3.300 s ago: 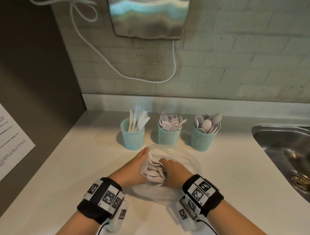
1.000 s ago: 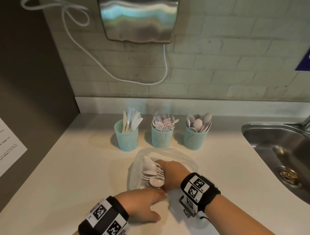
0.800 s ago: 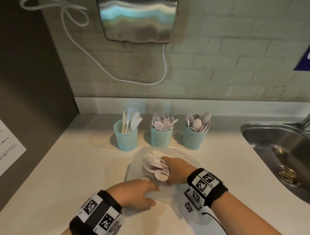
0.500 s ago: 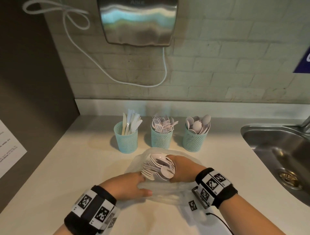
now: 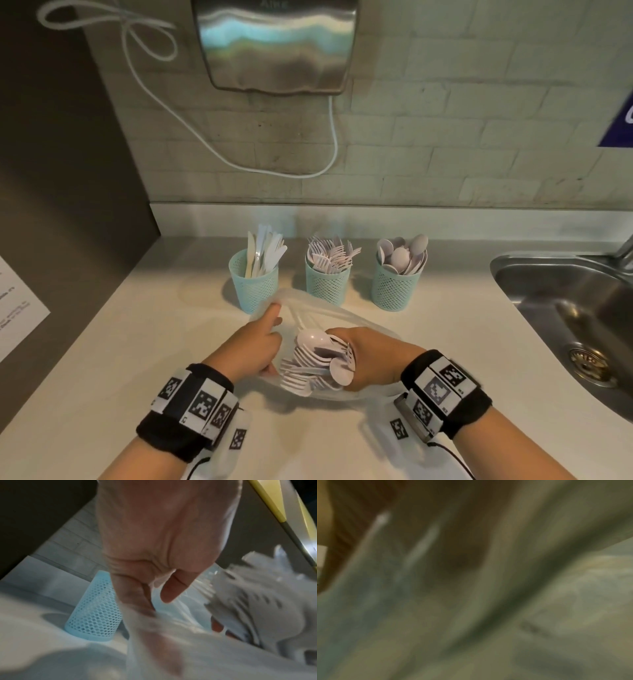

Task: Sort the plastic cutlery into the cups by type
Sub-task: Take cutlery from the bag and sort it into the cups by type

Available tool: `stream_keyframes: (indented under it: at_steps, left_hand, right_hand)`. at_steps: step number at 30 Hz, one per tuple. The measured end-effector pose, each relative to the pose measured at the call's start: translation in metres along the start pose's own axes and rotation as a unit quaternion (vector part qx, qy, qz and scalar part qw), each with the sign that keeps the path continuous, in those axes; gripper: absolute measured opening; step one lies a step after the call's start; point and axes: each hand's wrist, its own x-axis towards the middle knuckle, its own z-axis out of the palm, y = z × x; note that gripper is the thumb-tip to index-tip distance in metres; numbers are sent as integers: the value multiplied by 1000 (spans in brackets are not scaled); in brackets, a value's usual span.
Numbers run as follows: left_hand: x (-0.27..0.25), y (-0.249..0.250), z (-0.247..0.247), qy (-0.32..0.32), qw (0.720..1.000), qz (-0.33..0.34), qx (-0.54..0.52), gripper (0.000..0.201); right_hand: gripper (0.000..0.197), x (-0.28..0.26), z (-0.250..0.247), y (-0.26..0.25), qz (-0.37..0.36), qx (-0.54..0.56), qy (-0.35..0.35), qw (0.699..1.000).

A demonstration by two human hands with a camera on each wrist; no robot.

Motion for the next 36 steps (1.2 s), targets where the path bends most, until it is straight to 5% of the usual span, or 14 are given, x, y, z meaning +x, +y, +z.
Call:
stream_keyframes:
  at_steps: [6,9,13,22,28,31,33,36]
  left_hand:
    - [2,-2,16,-64,977,-20,204,63]
    - [3,-7,21,-59,972,-53,222,86]
    - [6,-7,27,-49,956,-99,271,83]
    - [12,-4,32,4,953,-109,284,51]
    - [12,21,17,70,951,-82,291,51]
    - [13,37,4,119,967,-36,222,41]
    - [16,48,-1,155,983,43,90,30]
    - [15,68,-3,165,968,143,-124,35]
  right_hand:
    - [53,4,-2,0,8,79,147,986]
    - [50,4,-10,-4,9,174,224,959]
    - [53,-3,-29,-25,-26,293,292,910]
    - [46,-6,-59,-38,-93,436,370,815]
    - [42,-1,-56,-19,-40,435,323,839]
    - [39,4,-49,-9,-2,447,306,841]
    - [41,7,-44,-4,19,458,295,838]
    - [48,11,-36,0,27,480,282,830]
